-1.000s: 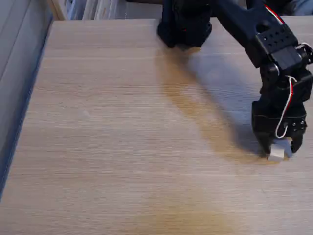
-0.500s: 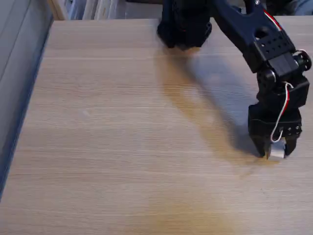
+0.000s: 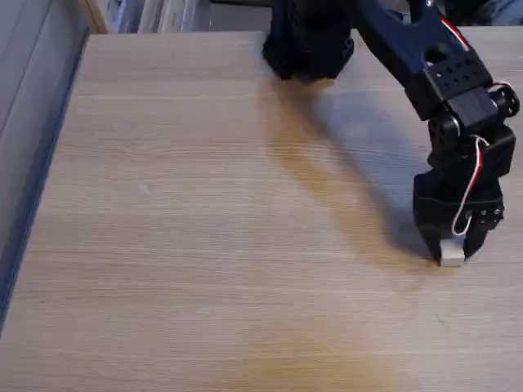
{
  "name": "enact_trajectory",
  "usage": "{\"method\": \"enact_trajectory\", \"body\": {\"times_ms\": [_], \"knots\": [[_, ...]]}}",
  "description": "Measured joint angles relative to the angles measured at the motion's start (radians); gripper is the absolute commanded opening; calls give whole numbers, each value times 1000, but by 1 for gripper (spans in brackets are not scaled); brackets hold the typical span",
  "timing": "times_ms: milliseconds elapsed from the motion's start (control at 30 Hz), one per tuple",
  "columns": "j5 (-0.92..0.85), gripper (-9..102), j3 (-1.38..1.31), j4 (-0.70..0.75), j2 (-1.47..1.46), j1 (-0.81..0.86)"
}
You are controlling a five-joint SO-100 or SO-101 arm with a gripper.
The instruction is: Pick a white block and place it in the black box.
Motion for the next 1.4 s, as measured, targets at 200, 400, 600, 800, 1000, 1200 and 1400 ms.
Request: {"method": "enact_trajectory", "body": {"times_ms": [200,400,600,800,1000,1200,1400], "knots": [[-32,0,121,-41,164,9],[-34,0,238,-43,373,15],[-52,0,434,-17,621,2],[-52,0,644,-25,850,-84],[-18,0,692,-25,907,-158],[-12,0,696,-52,893,-190],[5,1,696,-84,839,-210]]}}
